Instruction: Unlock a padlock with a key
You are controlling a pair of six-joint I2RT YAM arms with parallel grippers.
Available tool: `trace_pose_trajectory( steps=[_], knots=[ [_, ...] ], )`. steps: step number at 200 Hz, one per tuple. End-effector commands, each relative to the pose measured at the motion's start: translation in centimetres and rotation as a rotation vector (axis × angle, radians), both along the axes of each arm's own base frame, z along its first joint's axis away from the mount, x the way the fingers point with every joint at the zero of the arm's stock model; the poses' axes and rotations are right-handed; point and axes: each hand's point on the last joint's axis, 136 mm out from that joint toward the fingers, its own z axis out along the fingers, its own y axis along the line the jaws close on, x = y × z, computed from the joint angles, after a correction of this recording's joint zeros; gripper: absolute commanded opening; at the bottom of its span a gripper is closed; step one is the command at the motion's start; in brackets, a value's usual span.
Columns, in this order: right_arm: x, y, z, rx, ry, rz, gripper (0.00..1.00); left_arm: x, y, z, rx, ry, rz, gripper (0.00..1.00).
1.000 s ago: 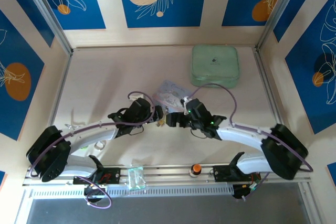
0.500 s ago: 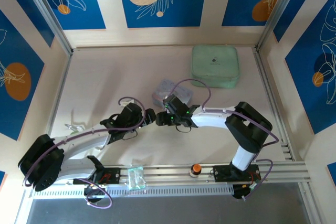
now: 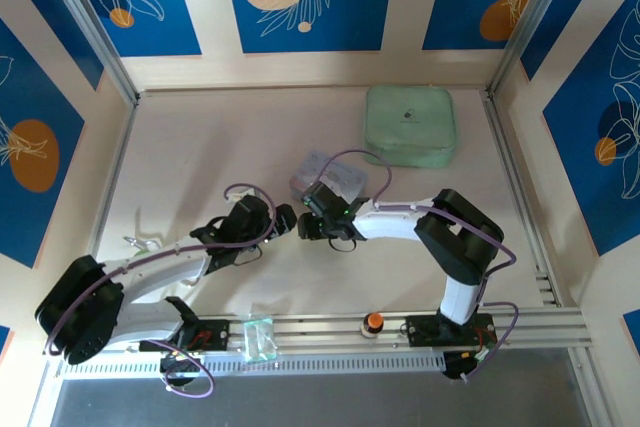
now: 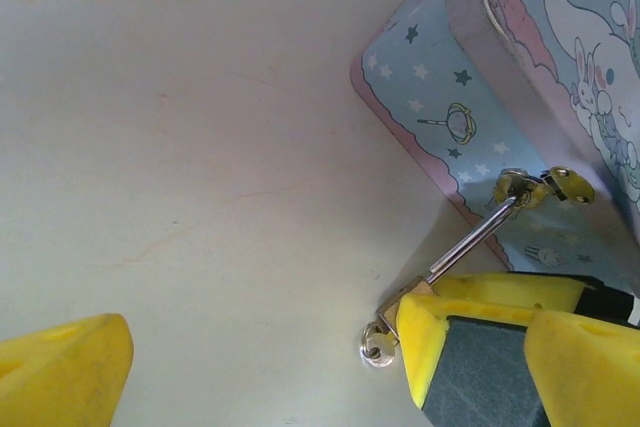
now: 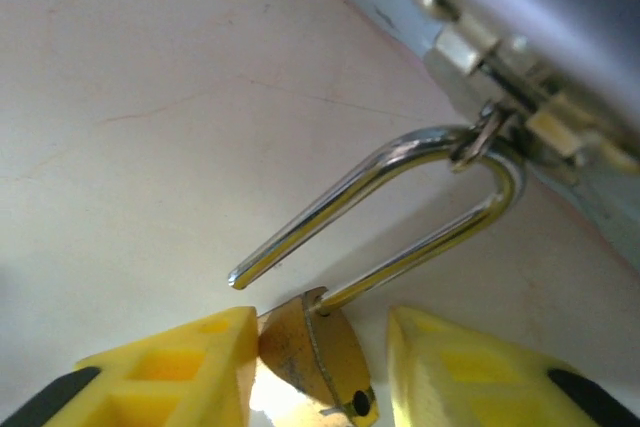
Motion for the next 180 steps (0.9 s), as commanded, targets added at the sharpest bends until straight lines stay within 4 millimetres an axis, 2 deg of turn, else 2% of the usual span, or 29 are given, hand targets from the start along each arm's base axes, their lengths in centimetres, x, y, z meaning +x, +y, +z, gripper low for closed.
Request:
trace_pose_trajectory(
  steps=[1, 35, 59, 89, 106, 139, 160, 180],
  knots=[
    [-1.6, -1.6, -1.7, -0.017, 0.081, -0.023, 0.32, 0.2, 0.1, -0.8, -0.007, 0.018, 0.014, 1.0],
    [-2.2, -2.1, -1.4, 0.043, 0.112, -0.047, 0.25, 0.7, -0.1, -0.5, 0.006, 0.006, 0.008, 1.0],
    [-2.7, -3.0, -1.4, 0.11, 0.147, -0.091, 0.17, 2.0, 0.0, 1.3, 0.051, -0.057, 0.011, 1.0],
    [-2.9, -4.2, -1.5, 0.178, 0.174, -0.136, 0.16, 4.9, -0.7, 4.5, 0.126, -0.157, -0.005, 1.0],
    [-3.1, -5.1, -1.2, 0.198, 0.186, -0.159, 0.16, 6.7, -1.3, 5.6, 0.175, -0.203, -0.023, 1.0],
    [-4.0, -7.2, -1.1, 0.211, 0.191, -0.192, 0.16, 10.3, -2.9, 5.4, 0.263, -0.25, -0.071, 1.0],
    [-4.4, -8.2, -1.3, 0.229, 0.206, -0.213, 0.15, 12.5, -4.3, 6.0, 0.308, -0.312, -0.115, 1.0],
    [-4.6, -8.8, -1.5, 0.244, 0.213, -0.243, 0.14, 13.7, -6.1, 5.9, 0.328, -0.34, -0.196, 1.0]
  ],
)
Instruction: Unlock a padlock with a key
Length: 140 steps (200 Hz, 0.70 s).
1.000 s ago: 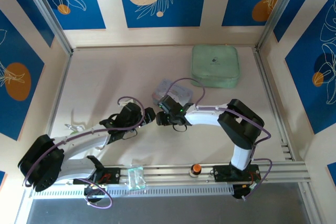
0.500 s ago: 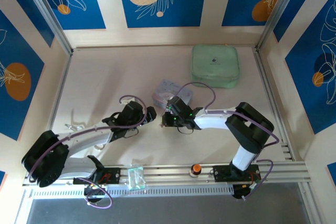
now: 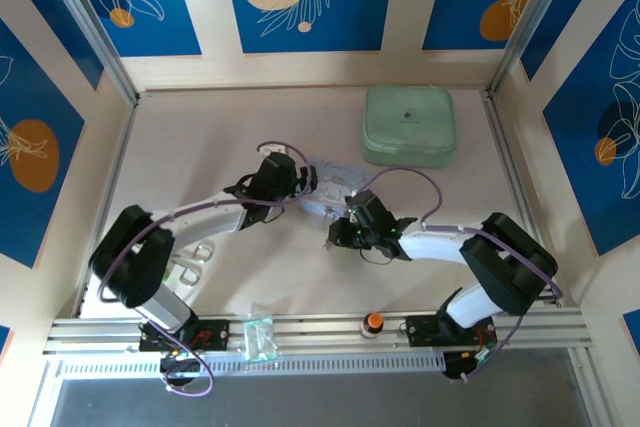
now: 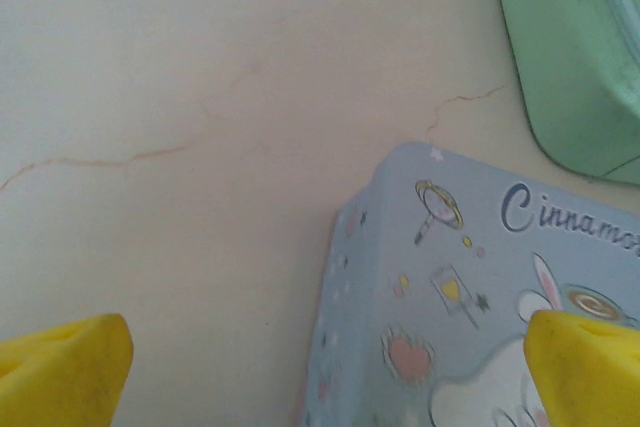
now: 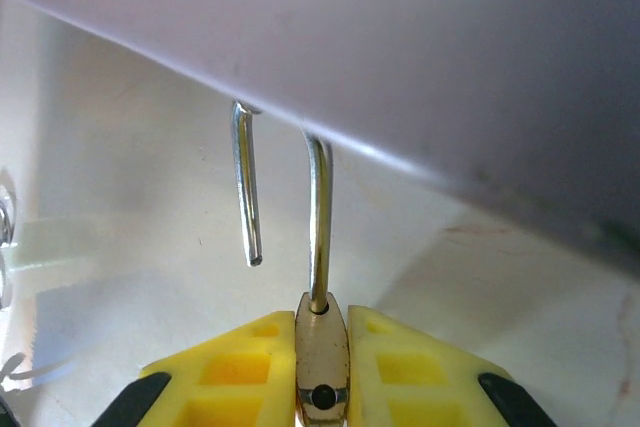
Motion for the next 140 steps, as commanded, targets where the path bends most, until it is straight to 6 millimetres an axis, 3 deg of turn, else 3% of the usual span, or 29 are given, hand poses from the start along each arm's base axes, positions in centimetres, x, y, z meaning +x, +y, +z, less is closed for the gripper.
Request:
trace_pose_trajectory(
  steps=[1, 25, 35, 84, 114, 140],
  knots=[
    [-2.1, -2.4, -2.6, -0.031, 0.142, -0.071, 0.14, 2.4, -1.6, 1.7, 0.057, -0.087, -0.087, 1.0],
    [-2.4, -3.6, -3.1, -0.021, 0.161, -0.142, 0.15, 1.9, -2.0, -0.5, 0.066, -0.013, -0.105, 0.99],
    [-2.3, -3.9, -3.4, 0.0, 0.169, -0.173, 0.14, 1.4, -2.4, -1.6, 0.059, 0.01, -0.129, 0.94],
    [-0.3, -3.1, -3.7, 0.069, 0.153, -0.25, 0.15, -2.2, -2.9, -5.7, 0.056, 0.117, -0.217, 0.78],
    [1.1, -3.6, -3.6, 0.122, 0.134, -0.329, 0.14, -3.9, -2.6, -7.7, 0.119, 0.183, -0.254, 0.69],
    [1.0, -5.0, -3.7, 0.111, 0.113, -0.396, 0.14, -5.3, -2.7, -7.7, 0.084, 0.213, -0.267, 0.62]
  ],
)
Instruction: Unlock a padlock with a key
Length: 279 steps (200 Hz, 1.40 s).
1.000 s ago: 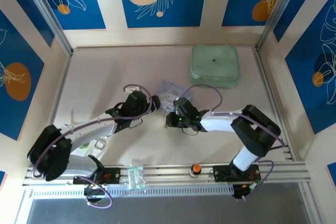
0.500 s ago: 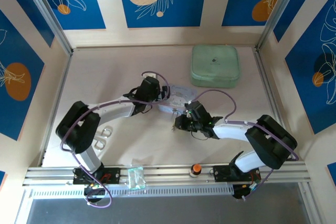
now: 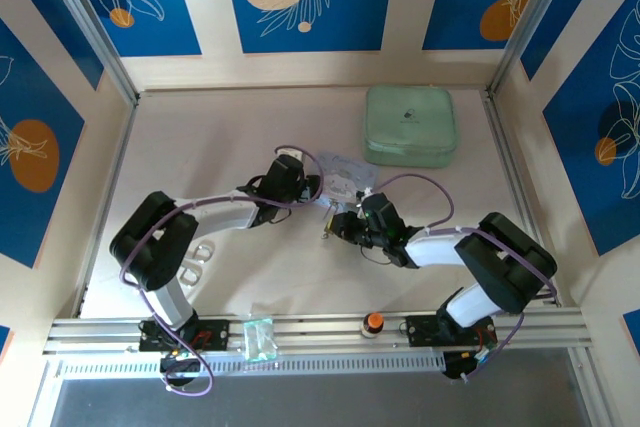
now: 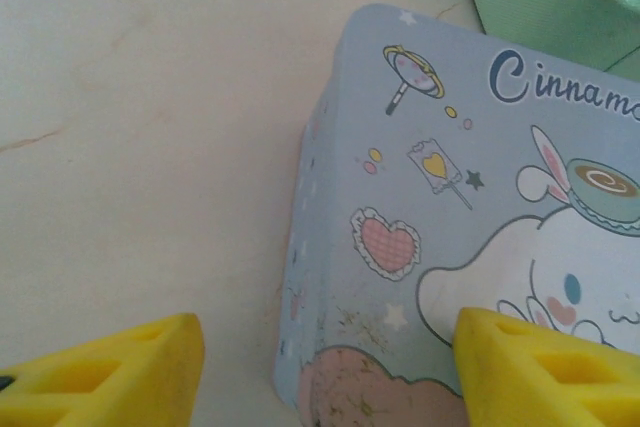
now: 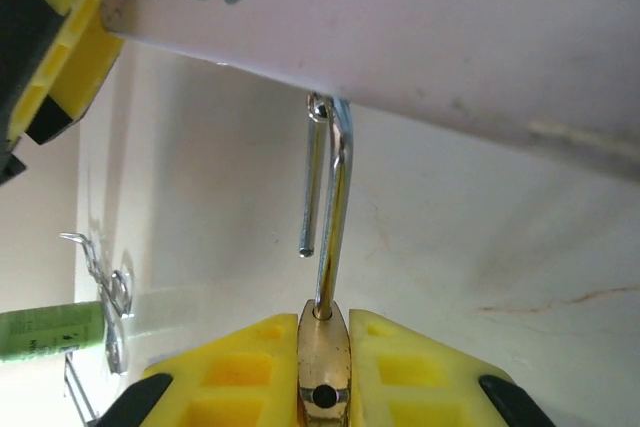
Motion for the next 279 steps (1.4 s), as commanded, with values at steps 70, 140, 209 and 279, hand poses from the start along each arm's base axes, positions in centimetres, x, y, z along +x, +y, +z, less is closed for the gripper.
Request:
trace_pose_trajectory(
  steps=[70, 140, 209, 279],
  knots=[
    [-1.4, -7.3, -3.5, -0.104, 0.136, -0.249, 0.14, -7.4, -0.8, -2.5, 0.043, 0.183, -0.099, 0.57],
    [-0.3, -7.9, -2.7, -0.069, 0.124, -0.262, 0.14, -6.3, 0.7, -5.5, 0.229, 0.189, -0.046, 0.59],
    [2.1, -8.5, -0.1, -0.037, 0.067, -0.278, 0.13, -7.6, 2.7, -8.6, 0.345, 0.209, -0.049, 0.55],
    [3.7, -8.4, -0.8, 0.086, 0.088, -0.358, 0.13, -8.2, 2.1, -8.8, 0.296, 0.216, -0.081, 0.55]
  ],
)
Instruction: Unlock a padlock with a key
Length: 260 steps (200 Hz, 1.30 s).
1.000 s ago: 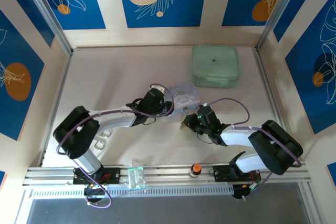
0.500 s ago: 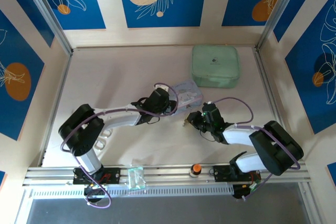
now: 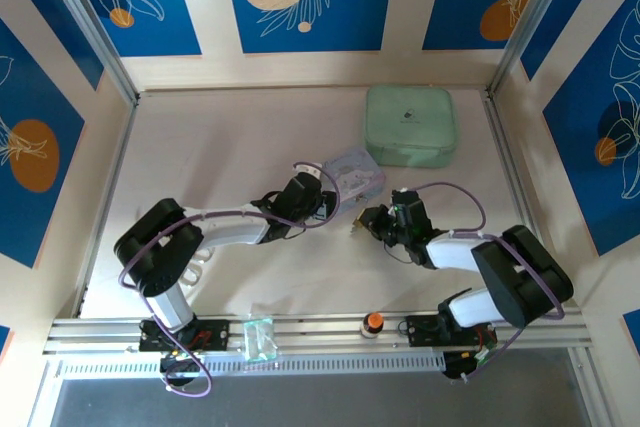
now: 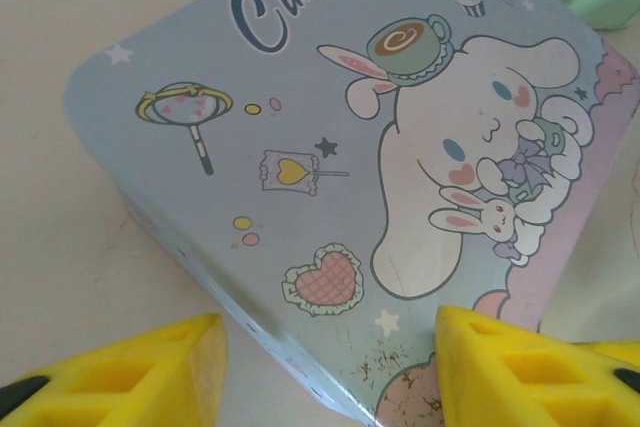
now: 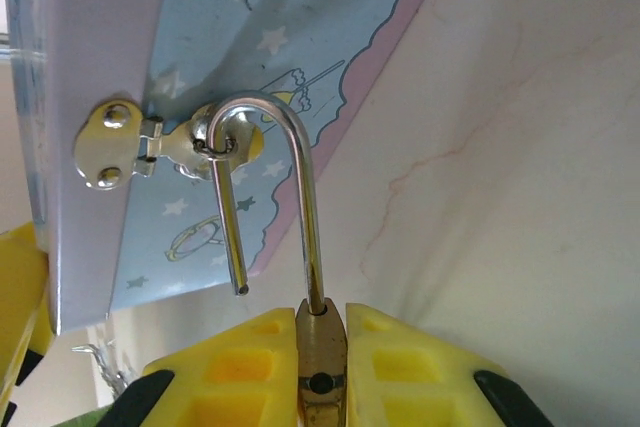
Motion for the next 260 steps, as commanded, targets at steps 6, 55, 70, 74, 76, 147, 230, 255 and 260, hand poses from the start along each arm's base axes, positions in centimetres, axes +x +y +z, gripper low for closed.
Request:
trace_pose_trajectory(
  steps=[6, 55, 70, 74, 76, 147, 230, 255, 260],
  knots=[
    [1.6, -0.9, 0.1, 0.024, -0.02, -0.11, 0.13, -4.4, 6.1, -8.6, 0.314, 0.224, -0.003, 0.55],
    [3.3, -1.9, 0.3, 0.053, -0.042, -0.181, 0.13, -4.4, 5.8, -8.4, 0.305, 0.215, -0.025, 0.55],
    [3.7, -1.7, 0.4, 0.08, -0.052, -0.194, 0.13, -4.4, 5.8, -8.4, 0.307, 0.215, -0.029, 0.55],
    [3.9, -1.7, 0.5, 0.088, -0.055, -0.196, 0.13, -4.4, 5.9, -8.4, 0.308, 0.214, -0.028, 0.55],
    [3.9, -1.7, 0.5, 0.09, -0.055, -0.198, 0.13, -4.4, 5.8, -8.4, 0.307, 0.213, -0.028, 0.55],
    [5.0, -3.0, -0.2, 0.094, -0.042, -0.234, 0.12, -4.6, 6.4, -7.8, 0.306, 0.206, -0.015, 0.54],
    [5.9, -0.9, -0.4, 0.161, -0.037, -0.224, 0.12, -4.5, 6.0, -7.3, 0.28, 0.205, -0.013, 0.54],
    [4.4, -0.9, -0.9, 0.115, 0.006, -0.145, 0.12, -3.8, 7.4, -6.7, 0.305, 0.22, 0.053, 0.54],
    [3.9, -1.0, -1.1, 0.098, 0.026, -0.125, 0.12, -3.5, 7.6, -6.4, 0.296, 0.223, 0.063, 0.54]
  ],
)
